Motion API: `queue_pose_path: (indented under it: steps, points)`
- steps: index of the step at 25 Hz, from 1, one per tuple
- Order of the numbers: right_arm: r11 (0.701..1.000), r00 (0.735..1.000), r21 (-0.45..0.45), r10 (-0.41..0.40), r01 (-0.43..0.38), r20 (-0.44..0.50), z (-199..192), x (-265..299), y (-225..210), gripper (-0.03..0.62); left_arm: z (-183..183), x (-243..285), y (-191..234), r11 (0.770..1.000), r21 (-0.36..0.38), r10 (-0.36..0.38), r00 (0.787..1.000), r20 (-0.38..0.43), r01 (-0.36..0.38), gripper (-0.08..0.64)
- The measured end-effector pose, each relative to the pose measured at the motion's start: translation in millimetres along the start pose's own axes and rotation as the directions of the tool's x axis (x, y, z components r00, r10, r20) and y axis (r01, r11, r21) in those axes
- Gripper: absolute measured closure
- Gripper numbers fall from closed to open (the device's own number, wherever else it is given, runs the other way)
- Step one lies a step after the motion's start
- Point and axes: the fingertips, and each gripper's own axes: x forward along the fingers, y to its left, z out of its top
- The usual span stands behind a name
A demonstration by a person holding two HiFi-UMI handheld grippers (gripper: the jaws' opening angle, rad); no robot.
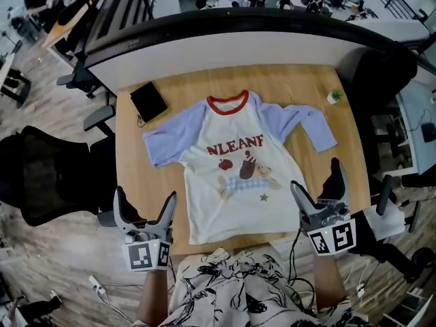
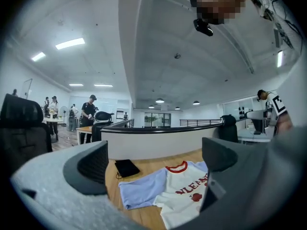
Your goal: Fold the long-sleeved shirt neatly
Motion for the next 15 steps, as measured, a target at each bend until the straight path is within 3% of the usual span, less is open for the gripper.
queue_pose_path:
  steps: [3, 7, 11, 15]
  points:
    - [0.993, 0.993, -0.038, 0.112, -0.113, -0.035, -7.7, 24.4, -23.8, 0.092, -11.0, 3.9, -15.4, 0.997, 0.002, 0.077, 0.997, -0.032, -0.076, -0.040]
    - [0.964, 0.965, -0.082, 0.246, -0.254, -0.088, -24.4, 55.7, -47.2, 0.092, -21.3, 9.6, -38.1, 0.990, 0.035, 0.140, 0.989, -0.056, -0.138, -0.040]
    - [0.920, 0.920, -0.099, 0.364, -0.379, -0.142, -46.3, 92.8, -51.8, 0.092, -29.0, 15.6, -51.8, 0.982, 0.065, 0.182, 0.980, -0.084, -0.177, -0.040]
    - [0.867, 0.866, -0.108, 0.464, -0.487, -0.184, -65.8, 131.5, -36.5, 0.093, -44.7, 25.4, -57.4, 0.983, 0.098, 0.168, 0.976, -0.138, -0.155, -0.020]
